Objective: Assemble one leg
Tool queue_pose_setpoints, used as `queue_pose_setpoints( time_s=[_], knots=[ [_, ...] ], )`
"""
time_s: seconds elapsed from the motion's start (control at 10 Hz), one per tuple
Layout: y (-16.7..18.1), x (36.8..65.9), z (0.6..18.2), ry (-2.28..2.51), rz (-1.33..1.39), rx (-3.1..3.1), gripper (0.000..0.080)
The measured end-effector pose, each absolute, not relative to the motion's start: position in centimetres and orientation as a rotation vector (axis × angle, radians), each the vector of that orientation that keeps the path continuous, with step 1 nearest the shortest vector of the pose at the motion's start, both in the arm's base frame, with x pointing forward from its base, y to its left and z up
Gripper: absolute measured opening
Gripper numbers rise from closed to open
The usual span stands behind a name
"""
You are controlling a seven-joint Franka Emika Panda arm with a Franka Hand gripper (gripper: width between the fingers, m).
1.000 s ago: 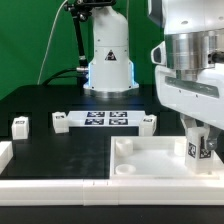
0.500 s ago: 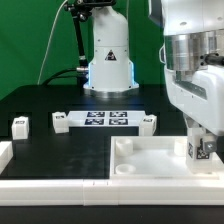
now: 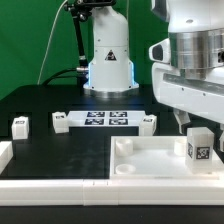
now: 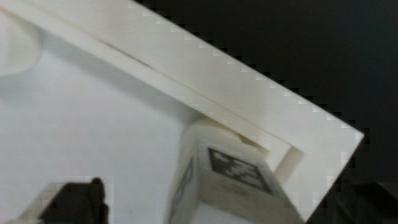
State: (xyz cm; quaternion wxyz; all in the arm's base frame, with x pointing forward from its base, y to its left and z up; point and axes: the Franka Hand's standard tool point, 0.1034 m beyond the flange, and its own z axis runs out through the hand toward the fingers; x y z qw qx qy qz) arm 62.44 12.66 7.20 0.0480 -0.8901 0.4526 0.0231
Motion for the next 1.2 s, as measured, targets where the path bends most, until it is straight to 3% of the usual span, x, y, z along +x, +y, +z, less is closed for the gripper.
queue_pose_setpoints(
  time_s=[0.9,1.2],
  knots=[
    [11.68,62.81,7.44,-0.042,-0.007,-3.111,0.0649],
    [11.63,62.77,7.40,-0.090,-0.007,-3.111,0.0640]
  ],
)
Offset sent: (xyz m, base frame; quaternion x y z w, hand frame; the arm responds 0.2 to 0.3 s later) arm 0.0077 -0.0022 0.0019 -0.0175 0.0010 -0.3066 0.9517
